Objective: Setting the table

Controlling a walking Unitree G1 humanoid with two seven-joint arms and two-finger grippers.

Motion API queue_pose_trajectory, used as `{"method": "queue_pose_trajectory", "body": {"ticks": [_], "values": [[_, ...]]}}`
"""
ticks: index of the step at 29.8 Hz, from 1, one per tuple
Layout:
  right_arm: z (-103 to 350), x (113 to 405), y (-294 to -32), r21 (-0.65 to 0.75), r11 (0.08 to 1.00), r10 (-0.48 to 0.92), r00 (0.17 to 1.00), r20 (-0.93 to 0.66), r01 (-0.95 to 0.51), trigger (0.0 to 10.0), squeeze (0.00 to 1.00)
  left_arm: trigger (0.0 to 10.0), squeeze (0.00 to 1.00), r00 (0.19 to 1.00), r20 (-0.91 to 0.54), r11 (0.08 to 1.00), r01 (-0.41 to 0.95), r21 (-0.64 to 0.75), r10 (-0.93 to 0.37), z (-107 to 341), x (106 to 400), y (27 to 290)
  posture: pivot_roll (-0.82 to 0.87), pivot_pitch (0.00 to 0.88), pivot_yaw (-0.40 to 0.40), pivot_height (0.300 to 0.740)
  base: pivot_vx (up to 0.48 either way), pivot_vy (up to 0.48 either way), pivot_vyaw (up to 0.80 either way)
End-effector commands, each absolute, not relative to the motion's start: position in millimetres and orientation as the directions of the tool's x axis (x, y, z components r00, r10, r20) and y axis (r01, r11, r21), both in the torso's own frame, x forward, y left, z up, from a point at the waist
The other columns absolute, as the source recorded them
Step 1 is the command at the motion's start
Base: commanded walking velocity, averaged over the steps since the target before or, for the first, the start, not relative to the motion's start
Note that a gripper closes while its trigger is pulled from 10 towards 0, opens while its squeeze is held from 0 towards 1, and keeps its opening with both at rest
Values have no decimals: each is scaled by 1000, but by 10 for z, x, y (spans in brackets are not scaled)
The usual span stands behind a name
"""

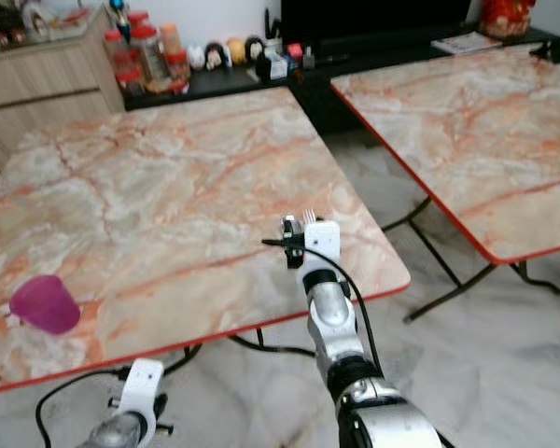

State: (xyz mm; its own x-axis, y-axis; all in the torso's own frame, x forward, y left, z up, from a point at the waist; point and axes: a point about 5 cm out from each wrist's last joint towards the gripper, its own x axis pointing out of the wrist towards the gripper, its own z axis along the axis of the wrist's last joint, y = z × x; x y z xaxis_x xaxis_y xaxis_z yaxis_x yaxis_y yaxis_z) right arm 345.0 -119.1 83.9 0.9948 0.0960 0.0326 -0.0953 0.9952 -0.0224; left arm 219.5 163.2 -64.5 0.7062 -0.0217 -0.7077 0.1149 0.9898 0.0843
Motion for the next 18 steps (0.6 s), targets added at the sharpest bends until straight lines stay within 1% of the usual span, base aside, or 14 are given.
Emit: {"method": "queue_pose_trajectory", "body": {"ticks": [1, 14, 18], "values": [[872, 3468, -1174, -16, 995, 95, 995, 44, -94, 10000, 0, 10000, 0, 699, -715, 989, 115, 90, -16, -651, 2187, 1650, -52, 0, 73, 740, 259, 0, 0], [841, 3454, -1148, -13, 994, 108, 994, 28, -107, 10000, 0, 10000, 0, 701, -713, 989, 114, 92, -14, -650, 2187, 1661, -51, 0, 77, 740, 256, 0, 0], [832, 3450, -1141, -14, 993, 115, 993, 23, -115, 10000, 0, 10000, 0, 704, -710, 990, 110, 88, -15, -647, 2190, 1662, -53, 0, 78, 740, 0, 0, 0]]}}
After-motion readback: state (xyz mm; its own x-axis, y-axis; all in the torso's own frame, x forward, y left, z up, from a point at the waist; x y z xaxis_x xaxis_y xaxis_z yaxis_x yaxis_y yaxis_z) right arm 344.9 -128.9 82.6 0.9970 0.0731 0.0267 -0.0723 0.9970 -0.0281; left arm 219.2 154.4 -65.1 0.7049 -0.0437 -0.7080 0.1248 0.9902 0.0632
